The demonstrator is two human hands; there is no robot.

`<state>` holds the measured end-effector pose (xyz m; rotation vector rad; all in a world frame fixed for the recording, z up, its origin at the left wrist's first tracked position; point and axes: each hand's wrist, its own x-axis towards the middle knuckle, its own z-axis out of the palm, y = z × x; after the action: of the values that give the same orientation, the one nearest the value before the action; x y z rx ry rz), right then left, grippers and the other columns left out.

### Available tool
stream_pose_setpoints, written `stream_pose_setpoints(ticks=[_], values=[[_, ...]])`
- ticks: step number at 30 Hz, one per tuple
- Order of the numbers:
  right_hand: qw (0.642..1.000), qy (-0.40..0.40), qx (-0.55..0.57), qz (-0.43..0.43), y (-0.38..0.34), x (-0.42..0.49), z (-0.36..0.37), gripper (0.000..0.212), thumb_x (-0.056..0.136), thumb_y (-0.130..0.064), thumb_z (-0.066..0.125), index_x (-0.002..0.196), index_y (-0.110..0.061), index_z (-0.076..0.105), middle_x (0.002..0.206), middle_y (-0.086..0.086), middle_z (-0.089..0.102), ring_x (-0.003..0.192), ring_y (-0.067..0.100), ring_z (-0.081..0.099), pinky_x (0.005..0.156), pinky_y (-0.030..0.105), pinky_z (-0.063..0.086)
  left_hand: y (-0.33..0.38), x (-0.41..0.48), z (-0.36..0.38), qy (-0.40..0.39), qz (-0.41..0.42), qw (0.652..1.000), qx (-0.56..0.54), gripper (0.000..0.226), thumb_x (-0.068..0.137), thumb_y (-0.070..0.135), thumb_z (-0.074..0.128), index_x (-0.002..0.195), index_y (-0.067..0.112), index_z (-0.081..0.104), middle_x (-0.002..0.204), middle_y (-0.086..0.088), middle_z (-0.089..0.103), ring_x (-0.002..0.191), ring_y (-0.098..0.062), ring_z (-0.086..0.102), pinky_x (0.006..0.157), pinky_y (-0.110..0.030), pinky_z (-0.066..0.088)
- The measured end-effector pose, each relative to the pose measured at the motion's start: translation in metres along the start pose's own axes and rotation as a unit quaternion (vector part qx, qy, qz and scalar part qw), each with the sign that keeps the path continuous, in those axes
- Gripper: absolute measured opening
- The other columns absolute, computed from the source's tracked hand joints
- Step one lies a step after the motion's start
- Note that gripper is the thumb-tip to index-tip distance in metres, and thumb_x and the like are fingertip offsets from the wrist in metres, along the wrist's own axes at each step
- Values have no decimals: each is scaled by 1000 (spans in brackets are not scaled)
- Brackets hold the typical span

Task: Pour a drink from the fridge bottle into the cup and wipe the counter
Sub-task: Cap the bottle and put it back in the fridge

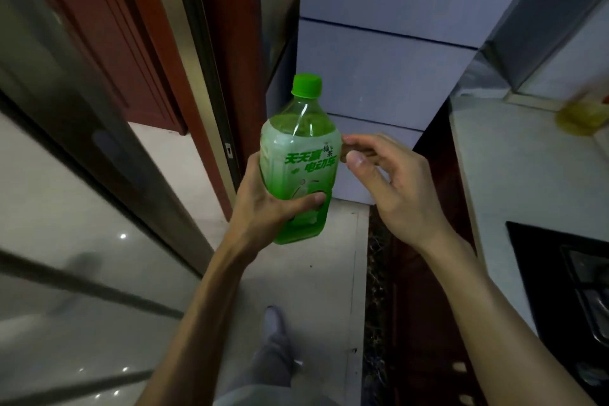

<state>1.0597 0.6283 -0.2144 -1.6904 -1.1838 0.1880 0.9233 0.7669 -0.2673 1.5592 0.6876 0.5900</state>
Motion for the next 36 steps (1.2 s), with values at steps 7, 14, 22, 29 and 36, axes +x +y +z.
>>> stream_pose_setpoints(ticks=[7,14,22,29,36], values=[[999,31,19,40,37,98,11,24,92,-17,59,114,-12,66,105,1,71,99,16,68,88,41,55,10,99,-7,2,-9,1000,-15,89,56,17,94,130,15,45,117,2,66,107,-12,66,91,-42,58],[997,43,16,55,65,174,20,16,89,-14,60,102,-19,67,98,-6,71,90,14,69,84,37,56,9,172,-11,10,-13,1000,-23,84,57,15,92,127,14,46,115,2,67,104,-11,67,83,-34,60],[997,14,37,71,115,255,15,12,93,-7,58,92,-12,69,80,2,72,73,16,70,68,29,55,4,240,-1,44,-19,999,22,90,53,26,95,129,19,46,114,5,66,104,-12,66,88,-39,58],[991,-79,-64,91,184,367,-6,14,93,-15,60,91,-9,72,79,0,73,72,12,69,73,36,57,7,314,30,104,-26,993,54,92,46,43,92,125,22,48,112,6,67,104,-12,65,88,-43,58],[936,-201,-288,-30,241,486,-2,27,97,-21,50,115,-8,66,119,14,60,113,30,54,87,30,41,18,377,55,169,-45,983,54,88,44,43,93,118,24,50,110,7,68,102,-10,66,87,-42,58]])
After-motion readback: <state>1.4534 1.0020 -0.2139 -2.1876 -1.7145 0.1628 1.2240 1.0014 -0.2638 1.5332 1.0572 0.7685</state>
